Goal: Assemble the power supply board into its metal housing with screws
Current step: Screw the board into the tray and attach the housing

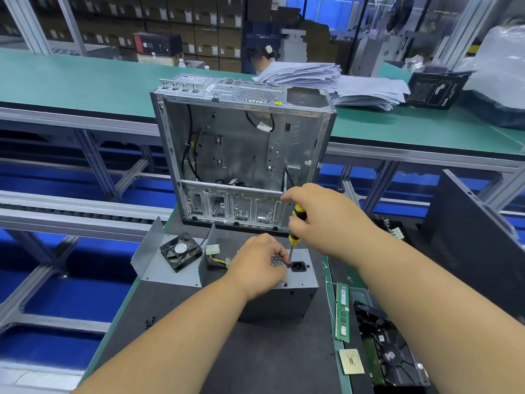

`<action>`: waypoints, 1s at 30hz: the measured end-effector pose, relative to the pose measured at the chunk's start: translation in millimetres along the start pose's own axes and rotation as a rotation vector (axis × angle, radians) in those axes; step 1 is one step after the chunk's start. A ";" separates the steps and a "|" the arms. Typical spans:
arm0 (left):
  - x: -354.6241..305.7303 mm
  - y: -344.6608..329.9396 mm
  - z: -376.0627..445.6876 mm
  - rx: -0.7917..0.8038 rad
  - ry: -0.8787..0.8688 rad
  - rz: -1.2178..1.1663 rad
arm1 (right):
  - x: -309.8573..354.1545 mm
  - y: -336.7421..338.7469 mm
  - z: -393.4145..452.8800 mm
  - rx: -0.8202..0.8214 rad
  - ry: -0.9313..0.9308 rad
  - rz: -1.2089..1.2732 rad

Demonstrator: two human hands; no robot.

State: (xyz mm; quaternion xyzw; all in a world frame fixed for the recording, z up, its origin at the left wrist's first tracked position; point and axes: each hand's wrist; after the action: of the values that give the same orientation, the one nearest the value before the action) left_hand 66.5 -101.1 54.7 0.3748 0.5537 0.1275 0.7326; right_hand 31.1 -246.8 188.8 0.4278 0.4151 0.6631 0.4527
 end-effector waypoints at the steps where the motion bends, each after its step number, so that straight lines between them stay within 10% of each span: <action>1: -0.3 0.2 0.0 0.001 0.004 0.000 | -0.6 0.8 -0.5 -0.017 0.004 0.000; 30: 1.9 -2.5 1.7 -0.012 -0.004 0.003 | -0.7 -8.5 -3.8 -0.099 -0.024 -0.131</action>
State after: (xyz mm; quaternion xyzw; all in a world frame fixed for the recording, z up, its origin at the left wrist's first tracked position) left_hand 68.2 -102.3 51.8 0.3715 0.5509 0.1313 0.7357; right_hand 29.8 -246.1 179.5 0.3848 0.4036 0.6465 0.5206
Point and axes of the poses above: each hand's wrist, its own z-axis towards the middle knuckle, its own y-axis out of the back of the hand, x = y × z, and after that the axes turned 7 degrees about -x, right-handed
